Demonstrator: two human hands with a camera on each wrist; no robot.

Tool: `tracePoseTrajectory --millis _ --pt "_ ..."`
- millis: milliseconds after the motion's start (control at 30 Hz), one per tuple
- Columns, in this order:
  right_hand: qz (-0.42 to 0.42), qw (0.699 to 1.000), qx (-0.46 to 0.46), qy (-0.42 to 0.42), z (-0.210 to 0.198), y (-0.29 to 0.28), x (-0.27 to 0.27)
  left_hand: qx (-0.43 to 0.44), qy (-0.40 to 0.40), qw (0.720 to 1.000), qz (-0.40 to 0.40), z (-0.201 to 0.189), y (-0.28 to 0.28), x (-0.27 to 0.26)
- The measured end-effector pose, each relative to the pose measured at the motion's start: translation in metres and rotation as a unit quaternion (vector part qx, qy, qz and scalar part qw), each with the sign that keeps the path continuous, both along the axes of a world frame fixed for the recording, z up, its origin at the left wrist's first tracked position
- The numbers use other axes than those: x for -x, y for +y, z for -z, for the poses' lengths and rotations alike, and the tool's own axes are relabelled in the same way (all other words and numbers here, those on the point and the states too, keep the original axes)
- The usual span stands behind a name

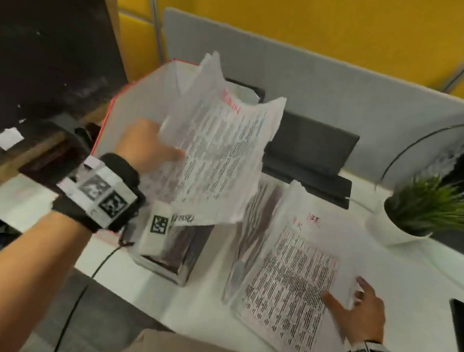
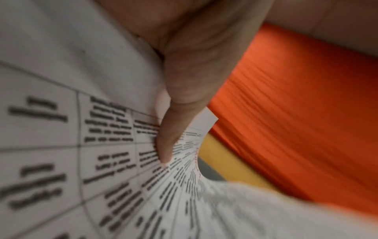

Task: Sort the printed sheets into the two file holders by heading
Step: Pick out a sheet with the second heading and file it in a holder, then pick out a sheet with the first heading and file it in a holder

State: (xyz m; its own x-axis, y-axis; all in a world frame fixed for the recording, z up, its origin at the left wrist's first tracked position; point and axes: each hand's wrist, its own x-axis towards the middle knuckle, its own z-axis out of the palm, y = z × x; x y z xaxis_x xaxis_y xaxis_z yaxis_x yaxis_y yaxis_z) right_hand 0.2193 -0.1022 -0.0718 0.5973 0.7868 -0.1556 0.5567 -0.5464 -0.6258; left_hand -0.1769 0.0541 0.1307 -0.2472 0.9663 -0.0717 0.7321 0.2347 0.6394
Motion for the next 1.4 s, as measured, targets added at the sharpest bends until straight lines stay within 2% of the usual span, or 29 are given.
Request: tracePoseTrajectory --millis 100,300,500,633,700,767,833,900,967,1067,1167,1200,1267,1333,1400 --pt "-0.007 1.0 0.025 0.006 0.01 -0.001 0.001 0.015 0.069 0.997 0.045 0.028 -0.001 -0.014" --pt "-0.003 0.999 0.042 -0.001 0.014 0.001 0.001 0.15 0.155 0.972 0.088 0.064 0.011 -0.03" --pt "-0.005 0.999 0.034 0.001 0.011 0.0 0.004 0.238 0.243 0.93 0.143 0.075 0.019 -0.041" --pt "-0.003 0.999 0.034 0.01 0.008 -0.001 0.006 0.246 0.292 0.909 0.164 0.072 0.018 -0.042" --pt "-0.002 0.999 0.037 0.014 0.007 -0.001 0.006 0.22 0.281 0.922 0.151 0.067 0.021 -0.04" --pt "-0.002 0.999 0.041 0.015 0.008 -0.001 0.006 0.171 0.235 0.947 0.134 0.057 0.024 -0.039" --pt "-0.002 0.999 0.046 0.013 0.008 0.0 0.006 0.089 0.17 0.974 0.117 0.04 0.024 -0.042" --pt "-0.001 0.999 0.05 0.009 0.008 0.0 0.007 -0.026 0.098 0.989 0.107 0.02 0.024 -0.048" --pt "-0.003 0.999 0.052 0.007 0.007 0.001 0.008 -0.15 0.033 0.983 0.104 0.001 0.019 -0.06" --pt "-0.006 0.998 0.059 0.014 0.006 0.002 0.009 -0.296 -0.079 0.944 0.119 -0.021 0.003 -0.093" --pt "-0.005 0.998 0.061 0.023 0.006 0.002 0.01 -0.356 -0.126 0.906 0.194 -0.018 -0.02 -0.135" --pt "-0.007 0.998 0.061 0.026 0.006 0.002 0.01 -0.345 -0.117 0.905 0.218 -0.009 -0.026 -0.148" --pt "-0.009 0.998 0.063 0.03 0.006 0.002 0.01 -0.282 -0.084 0.924 0.243 0.02 -0.035 -0.168" --pt "-0.013 0.997 0.066 0.027 0.005 0.001 0.01 -0.162 -0.034 0.954 0.25 0.057 -0.039 -0.18" --pt "-0.018 0.997 0.068 0.021 0.004 0.001 0.011 -0.02 -0.001 0.968 0.251 0.093 -0.039 -0.185"
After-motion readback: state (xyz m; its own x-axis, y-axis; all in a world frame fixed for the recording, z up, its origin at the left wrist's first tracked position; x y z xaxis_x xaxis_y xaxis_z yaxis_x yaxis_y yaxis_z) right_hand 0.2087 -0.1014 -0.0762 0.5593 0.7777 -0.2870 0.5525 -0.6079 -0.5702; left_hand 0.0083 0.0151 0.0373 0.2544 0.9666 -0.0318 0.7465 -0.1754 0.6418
